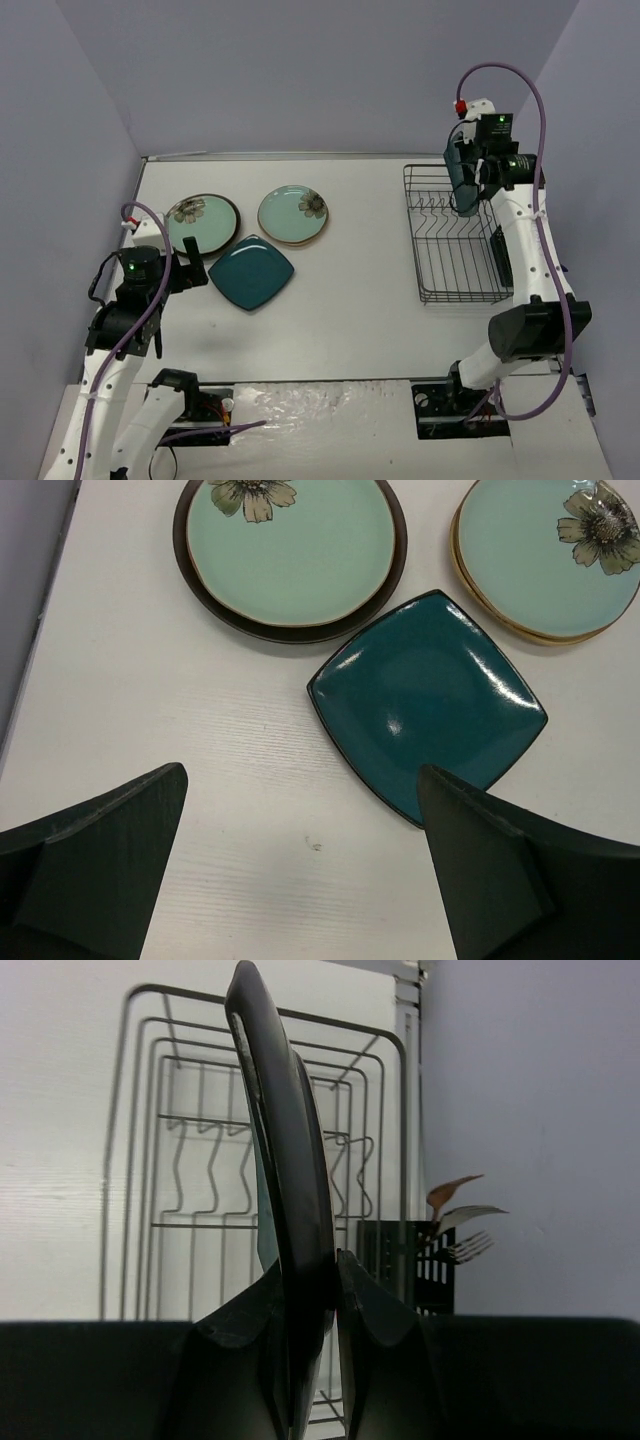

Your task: Load the plates into the dish rack

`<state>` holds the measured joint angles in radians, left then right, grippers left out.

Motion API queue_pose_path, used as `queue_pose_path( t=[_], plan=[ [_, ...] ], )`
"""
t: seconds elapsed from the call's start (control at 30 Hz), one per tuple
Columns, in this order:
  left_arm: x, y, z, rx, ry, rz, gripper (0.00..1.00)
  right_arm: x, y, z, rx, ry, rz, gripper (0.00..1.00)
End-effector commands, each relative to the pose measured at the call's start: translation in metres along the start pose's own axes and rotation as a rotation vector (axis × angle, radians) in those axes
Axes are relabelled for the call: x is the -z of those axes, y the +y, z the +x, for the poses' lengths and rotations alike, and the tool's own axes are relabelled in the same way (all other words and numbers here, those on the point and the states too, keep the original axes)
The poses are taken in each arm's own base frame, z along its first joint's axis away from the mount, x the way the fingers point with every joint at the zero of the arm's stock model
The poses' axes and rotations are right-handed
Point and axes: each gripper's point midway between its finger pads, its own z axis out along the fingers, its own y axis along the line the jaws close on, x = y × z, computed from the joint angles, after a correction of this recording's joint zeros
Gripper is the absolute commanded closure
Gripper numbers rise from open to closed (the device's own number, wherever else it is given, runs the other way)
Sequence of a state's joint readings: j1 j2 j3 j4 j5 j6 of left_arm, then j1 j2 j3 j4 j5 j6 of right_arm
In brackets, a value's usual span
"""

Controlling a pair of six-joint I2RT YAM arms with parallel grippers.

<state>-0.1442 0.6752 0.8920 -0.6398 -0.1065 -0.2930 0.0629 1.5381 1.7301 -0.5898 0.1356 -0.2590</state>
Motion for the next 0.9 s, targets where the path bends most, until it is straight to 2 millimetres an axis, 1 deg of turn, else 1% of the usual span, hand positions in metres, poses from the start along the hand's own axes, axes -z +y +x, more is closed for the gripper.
queue_pose_path(
  t=[0.0,0.1,0.2,0.33,0.47,0.57,0.7,0.87],
  plan=[
    [0.000,-0.003,-0.012,-0.033,-0.074,0.005,0.03,-0.006,-0.042,-0.025,0.037,-0.065,0.116,1.00],
    [-0.003,-0.002,-0.003,-0.039,-0.056,-0.001,0.03,-0.020,-0.060,-0.014,0.014,-0.021,0.156,1.00],
    [-0.004,0.000,0.004,-0.044,-0.038,-0.008,0.03,-0.029,-0.071,-0.009,-0.006,0.000,0.183,1.00],
    [-0.002,0.003,0.005,-0.061,-0.041,-0.035,0.03,-0.034,-0.082,0.001,-0.024,0.025,0.230,1.00],
    [0.001,0.008,0.005,-0.070,-0.050,-0.069,0.03,-0.031,-0.095,0.005,-0.050,0.018,0.263,1.00],
    [0.002,0.008,0.005,-0.075,-0.051,-0.068,0.03,-0.031,-0.101,0.005,-0.067,0.014,0.269,1.00],
    [0.002,0.013,0.006,-0.073,-0.051,-0.095,0.03,-0.038,-0.107,0.007,-0.073,0.025,0.280,1.00],
    [0.002,0.013,0.006,-0.071,-0.048,-0.100,0.03,-0.056,-0.107,0.016,-0.088,0.047,0.254,1.00]
  ],
)
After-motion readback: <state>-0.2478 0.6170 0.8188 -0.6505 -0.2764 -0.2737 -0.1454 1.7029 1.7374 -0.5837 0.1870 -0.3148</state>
